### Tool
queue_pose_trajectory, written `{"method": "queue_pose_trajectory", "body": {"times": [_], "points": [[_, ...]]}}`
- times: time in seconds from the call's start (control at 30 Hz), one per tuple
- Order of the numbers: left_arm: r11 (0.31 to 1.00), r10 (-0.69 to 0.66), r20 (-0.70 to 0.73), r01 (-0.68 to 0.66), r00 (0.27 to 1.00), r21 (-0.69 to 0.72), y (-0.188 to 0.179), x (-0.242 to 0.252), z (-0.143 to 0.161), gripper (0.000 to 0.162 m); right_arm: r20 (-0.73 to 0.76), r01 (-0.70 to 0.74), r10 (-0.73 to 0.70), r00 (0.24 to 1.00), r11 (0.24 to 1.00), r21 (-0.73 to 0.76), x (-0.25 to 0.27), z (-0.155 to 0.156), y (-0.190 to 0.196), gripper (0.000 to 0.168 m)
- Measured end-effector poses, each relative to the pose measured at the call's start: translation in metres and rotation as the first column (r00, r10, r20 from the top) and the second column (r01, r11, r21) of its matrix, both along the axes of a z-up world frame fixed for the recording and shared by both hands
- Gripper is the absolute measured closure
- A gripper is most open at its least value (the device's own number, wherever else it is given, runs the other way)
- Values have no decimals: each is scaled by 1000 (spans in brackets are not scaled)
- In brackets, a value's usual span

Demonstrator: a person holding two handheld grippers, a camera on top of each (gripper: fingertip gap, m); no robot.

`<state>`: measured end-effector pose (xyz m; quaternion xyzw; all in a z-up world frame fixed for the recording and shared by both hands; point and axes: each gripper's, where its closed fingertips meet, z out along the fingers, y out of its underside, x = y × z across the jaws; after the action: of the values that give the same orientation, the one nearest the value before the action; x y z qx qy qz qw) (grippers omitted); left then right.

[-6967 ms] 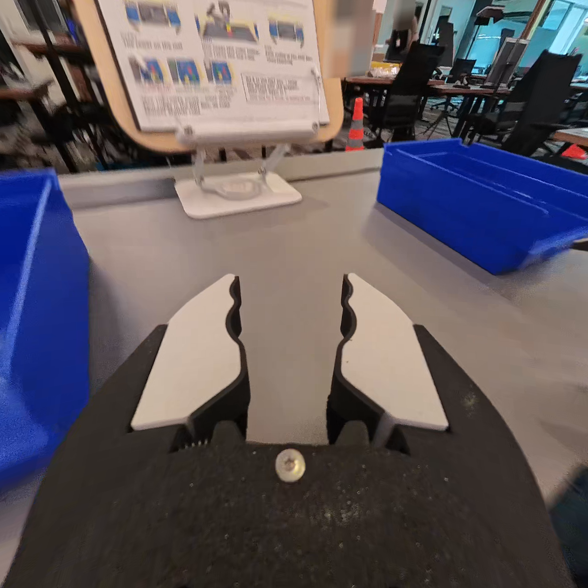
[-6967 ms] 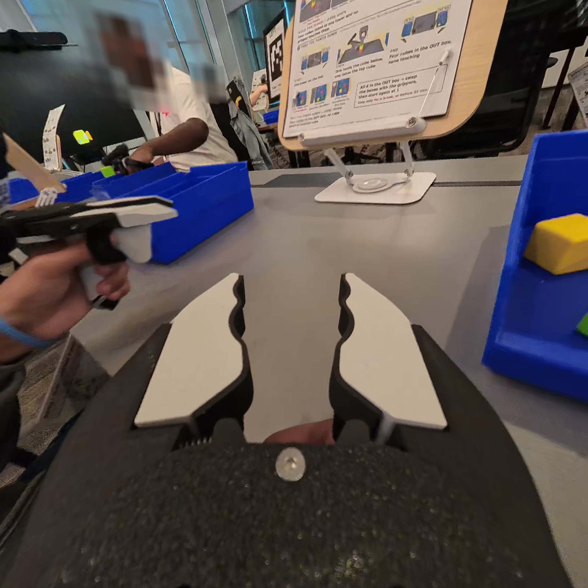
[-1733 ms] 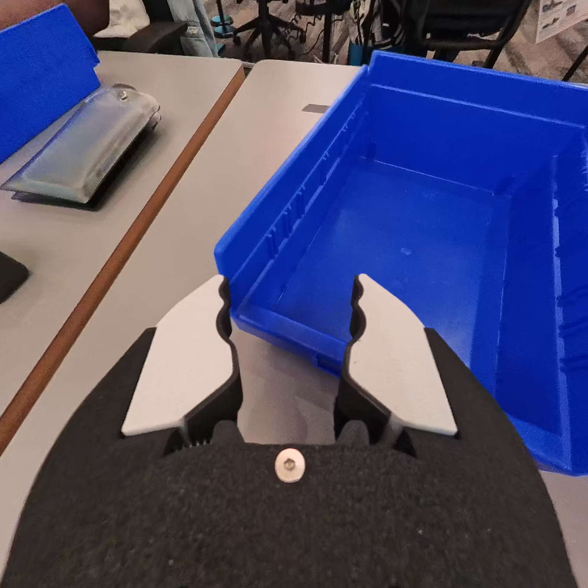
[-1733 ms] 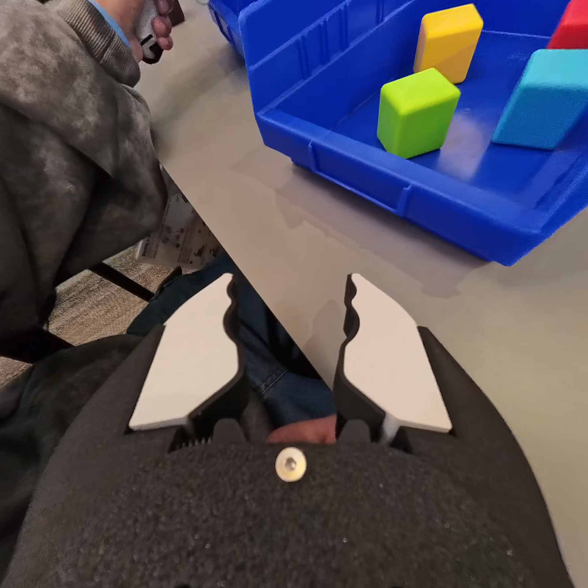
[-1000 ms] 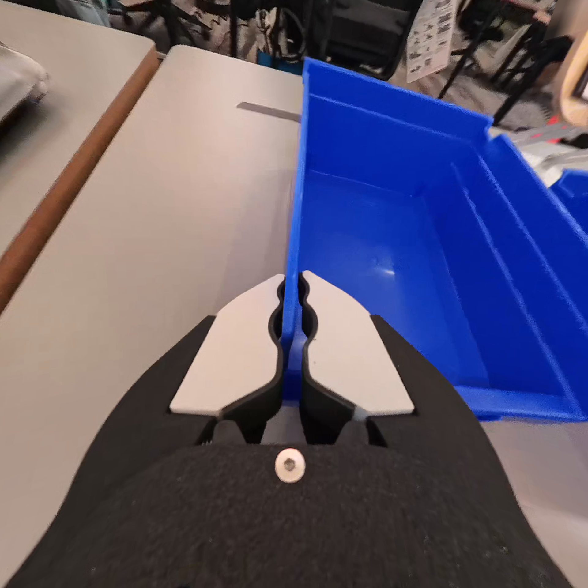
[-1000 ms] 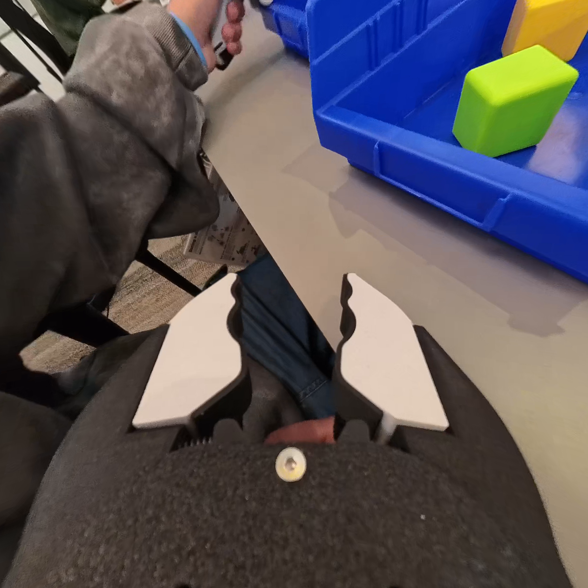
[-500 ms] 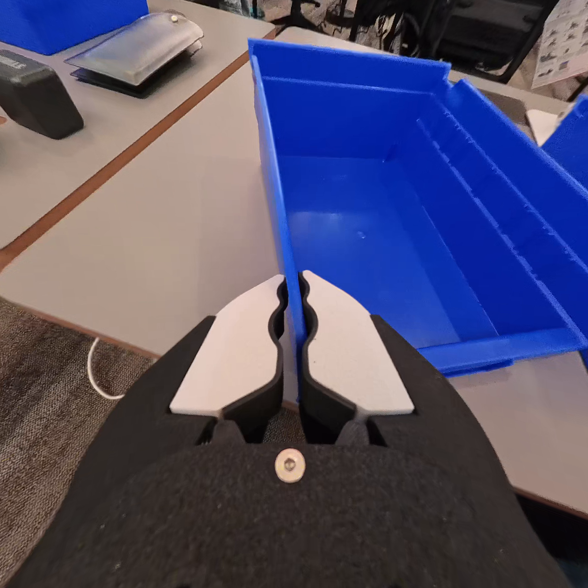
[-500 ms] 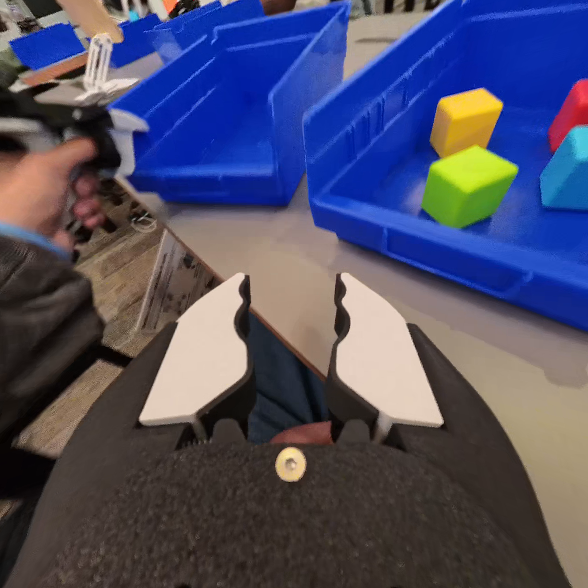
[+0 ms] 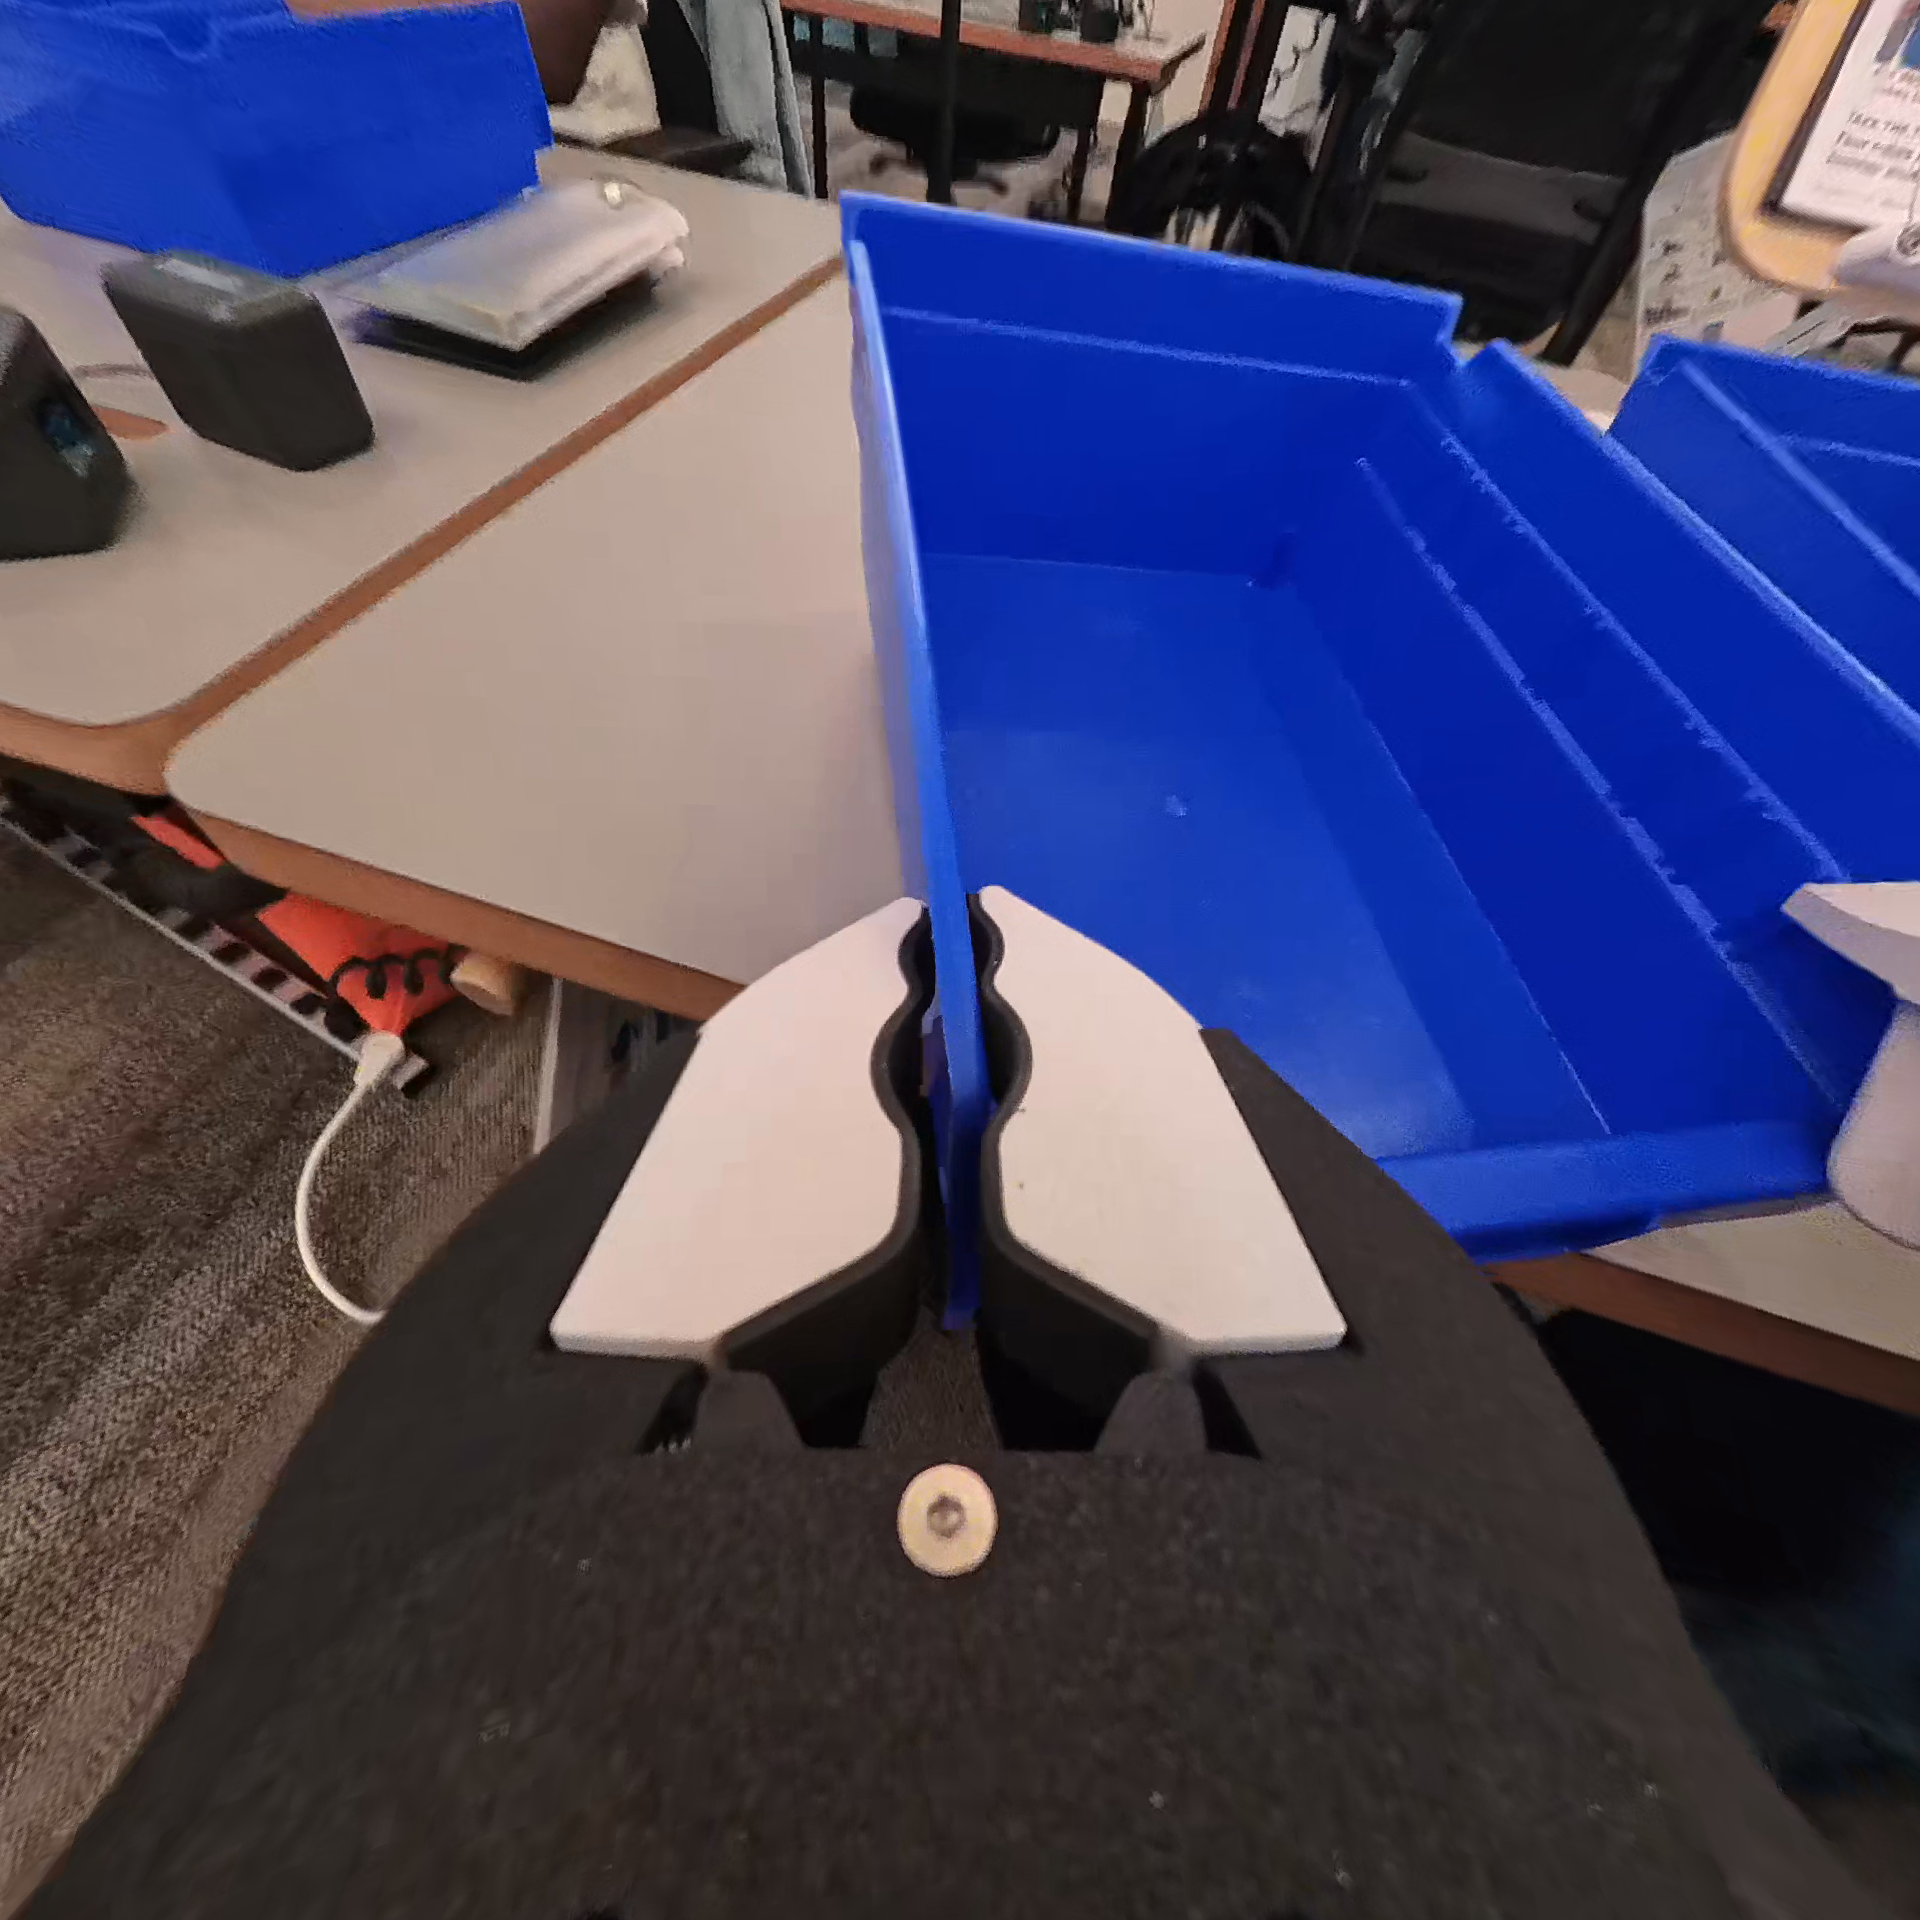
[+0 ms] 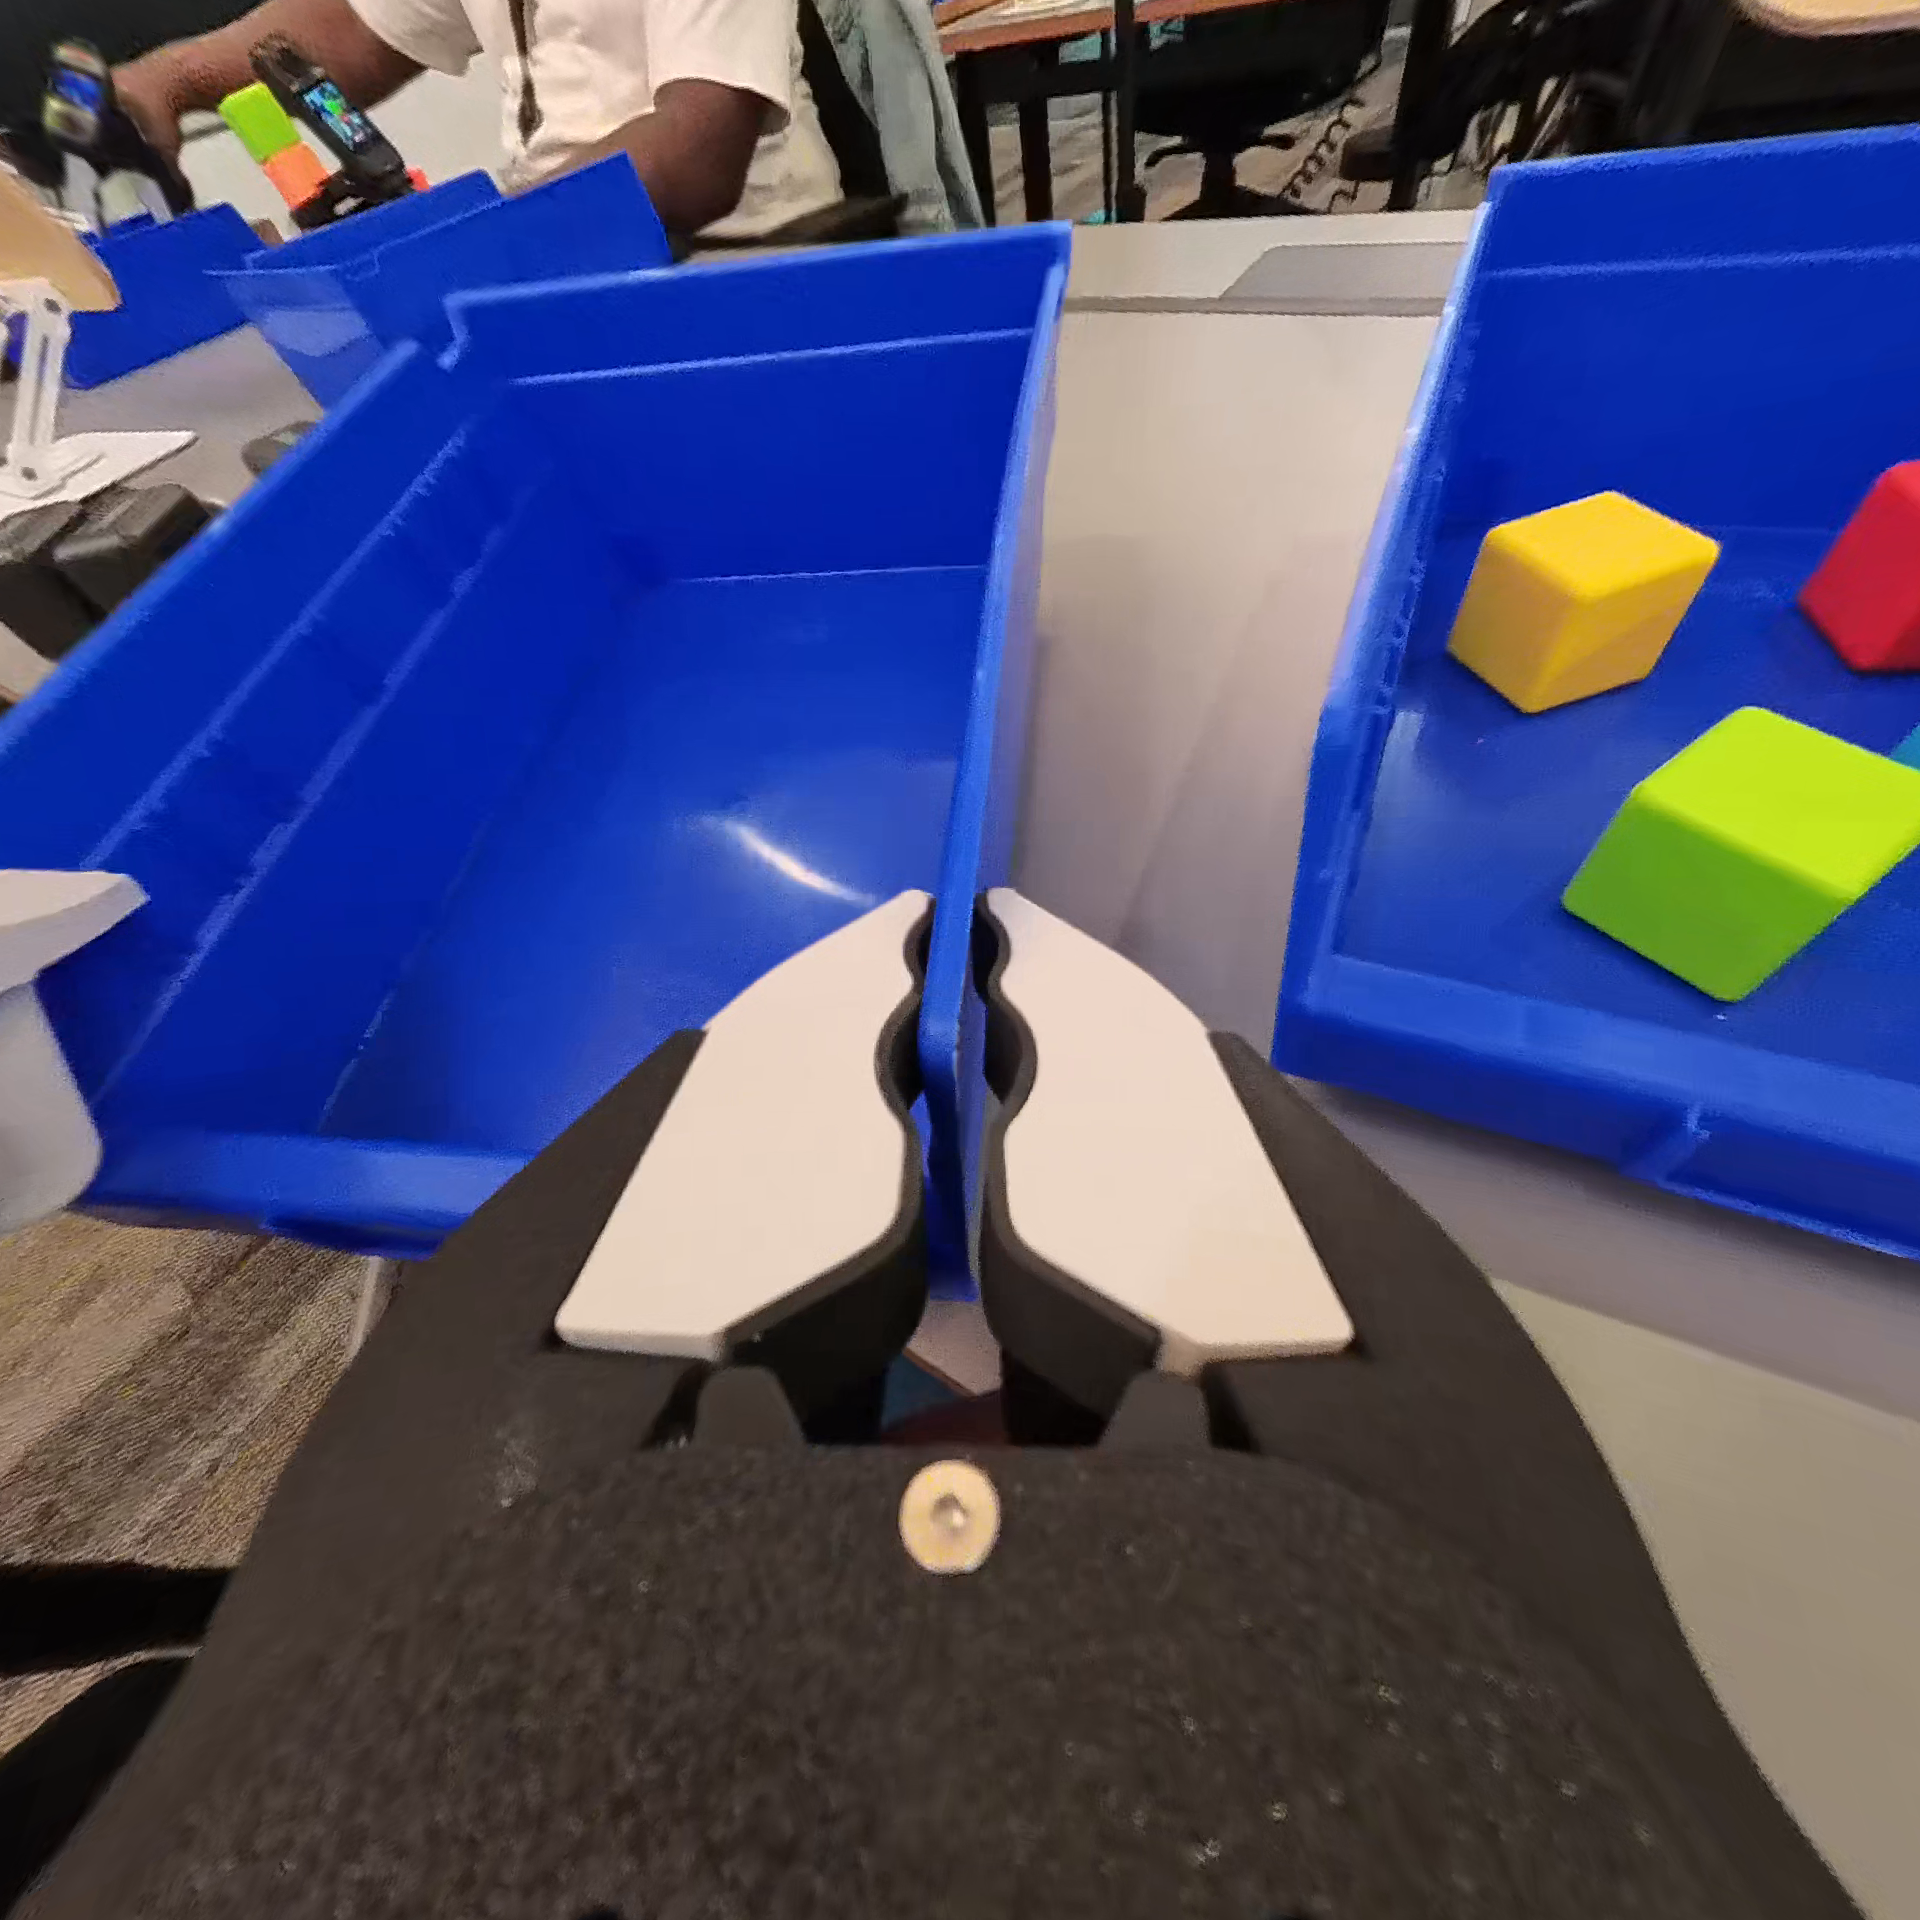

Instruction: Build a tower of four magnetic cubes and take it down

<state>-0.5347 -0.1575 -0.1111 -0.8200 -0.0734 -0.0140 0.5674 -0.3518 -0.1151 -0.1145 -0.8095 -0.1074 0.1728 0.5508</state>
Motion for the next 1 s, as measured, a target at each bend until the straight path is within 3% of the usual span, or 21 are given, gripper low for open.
{"method": "queue_pose_trajectory", "body": {"times": [0.13, 0.3, 0.47, 0.57, 0.77, 1.0], "points": [[990, 49, -125, -32, 991, 136, -8, 5, 39, 158, -21, 27, -25, 999, 995, 99, 3, 22, 1, 163], [947, 75, -219, -1, 973, 320, -13, 37, 114, 158, -85, 82, -59, 995, 948, 307, 37, 95, -7, 163], [888, -18, -255, 132, 967, 440, 14, 114, 182, 159, -95, 183, -158, 983, 902, 392, 121, 155, -5, 163], [857, -113, -249, 221, 962, 466, 43, 180, 202, 158, -94, 299, -286, 954, 856, 422, 190, 176, -4, 163], [813, -358, -157, 390, 920, 431, 81, 357, 195, 158, -113, 538, -537, 836, 763, 358, 364, 173, -4, 163], [797, -535, -78, 533, 841, 284, 94, 543, 118, 158, -42, 677, -688, 724, 699, 232, 535, 123, -29, 163]]}}
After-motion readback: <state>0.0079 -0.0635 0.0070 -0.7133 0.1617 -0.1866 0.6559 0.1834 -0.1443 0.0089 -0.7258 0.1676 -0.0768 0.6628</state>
